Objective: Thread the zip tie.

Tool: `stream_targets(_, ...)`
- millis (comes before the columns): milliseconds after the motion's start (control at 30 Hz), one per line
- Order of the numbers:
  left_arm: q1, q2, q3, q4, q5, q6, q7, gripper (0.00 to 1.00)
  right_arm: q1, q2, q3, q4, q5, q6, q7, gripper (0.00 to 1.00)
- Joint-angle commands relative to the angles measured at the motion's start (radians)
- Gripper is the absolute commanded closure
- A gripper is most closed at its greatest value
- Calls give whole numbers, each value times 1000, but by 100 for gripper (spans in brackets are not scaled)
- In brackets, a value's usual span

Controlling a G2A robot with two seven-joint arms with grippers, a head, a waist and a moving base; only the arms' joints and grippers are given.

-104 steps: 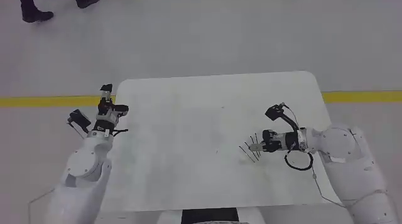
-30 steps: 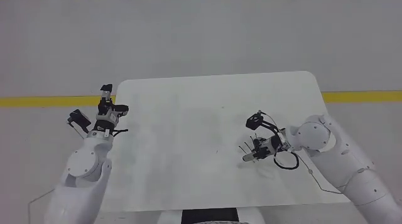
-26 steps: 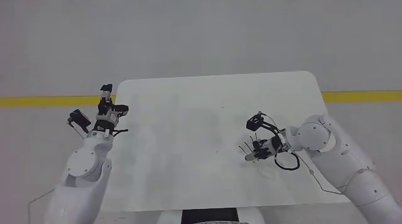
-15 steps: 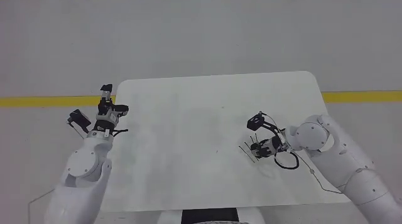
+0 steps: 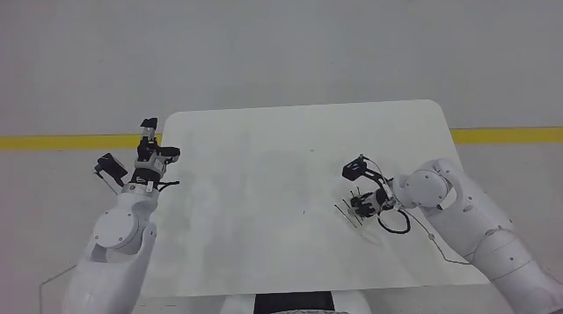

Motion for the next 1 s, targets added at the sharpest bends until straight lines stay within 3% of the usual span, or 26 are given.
stream_targets(0, 0, 0, 0, 0, 0, 0, 0, 0, 7, -3, -8, 10, -4, 0, -10, 86)
stream_targets(967, 0, 0, 0, 0, 0, 0, 0, 0, 57, -23, -72, 71, -32, 2, -37, 86)
